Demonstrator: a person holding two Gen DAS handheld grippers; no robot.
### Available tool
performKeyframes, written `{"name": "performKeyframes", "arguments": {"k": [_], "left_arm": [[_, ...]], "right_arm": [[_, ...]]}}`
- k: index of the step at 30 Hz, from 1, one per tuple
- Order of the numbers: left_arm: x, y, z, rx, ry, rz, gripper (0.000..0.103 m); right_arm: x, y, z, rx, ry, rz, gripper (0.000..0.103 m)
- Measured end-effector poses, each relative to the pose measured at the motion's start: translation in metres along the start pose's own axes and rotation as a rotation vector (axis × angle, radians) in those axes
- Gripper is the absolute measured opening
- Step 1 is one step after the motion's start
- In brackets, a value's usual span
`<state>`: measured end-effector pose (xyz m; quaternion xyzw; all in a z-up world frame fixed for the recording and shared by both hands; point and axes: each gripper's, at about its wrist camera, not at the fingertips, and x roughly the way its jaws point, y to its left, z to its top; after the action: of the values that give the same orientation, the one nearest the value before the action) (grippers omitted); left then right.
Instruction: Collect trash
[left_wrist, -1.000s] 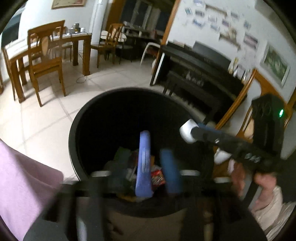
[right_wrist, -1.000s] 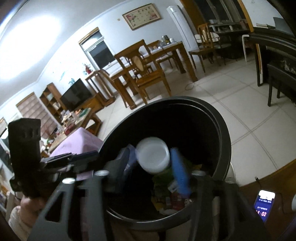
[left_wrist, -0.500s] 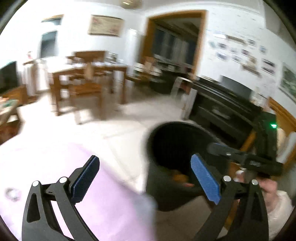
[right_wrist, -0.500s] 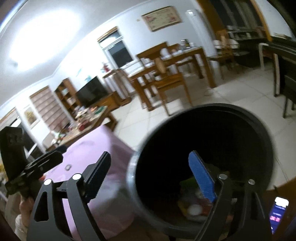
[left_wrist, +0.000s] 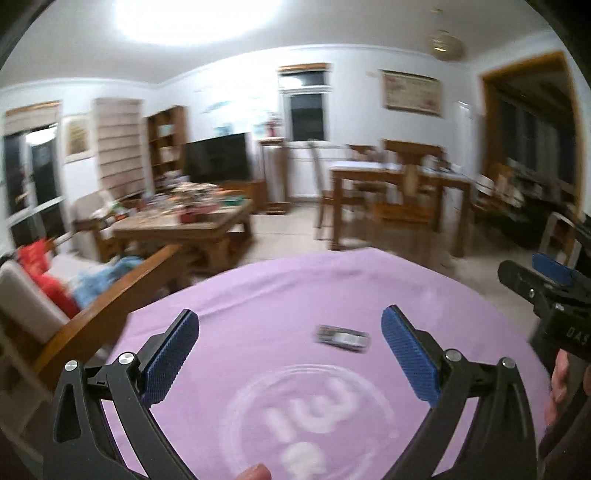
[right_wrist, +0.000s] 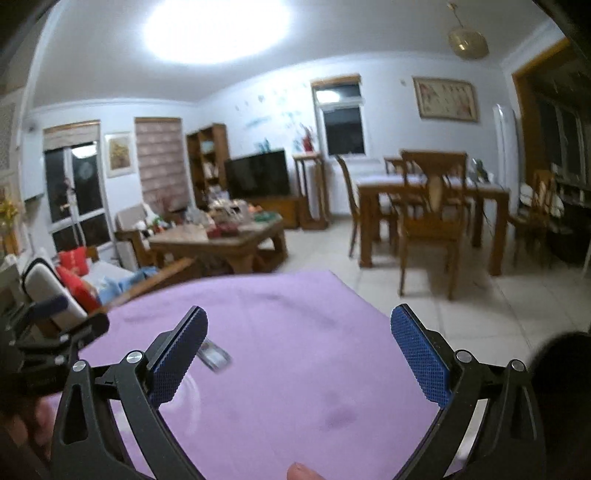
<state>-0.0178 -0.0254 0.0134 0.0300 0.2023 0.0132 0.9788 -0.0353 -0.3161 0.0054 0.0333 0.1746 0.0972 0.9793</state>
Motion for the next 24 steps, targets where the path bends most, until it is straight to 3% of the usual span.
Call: {"name": "performKeyframes", "arguments": {"k": [7, 11, 14, 24], "left_arm": [[0.015, 0.03, 0.0, -0.062, 0.011, 0.084, 0.098], [0.025, 0.038, -0.009, -0.063, 0.042, 0.235, 0.098], [0.029, 0.041, -0.01, -0.078, 0.071, 0.15, 0.098], [0.03, 0.039, -0.01, -0.067, 0.068, 0.099, 0.098]], "right_arm": [[0.056, 0.051, 0.008, -0.051, 0.001, 0.032, 0.098], [0.062, 0.048, 0.008, -0.026, 0.018, 0.038, 0.098], [0.058, 0.038, 0.007, 0.023, -0.007, 0.04, 0.098], [0.036, 0.034, 0.003, 0.016, -0.066, 0.033, 0.098]]}}
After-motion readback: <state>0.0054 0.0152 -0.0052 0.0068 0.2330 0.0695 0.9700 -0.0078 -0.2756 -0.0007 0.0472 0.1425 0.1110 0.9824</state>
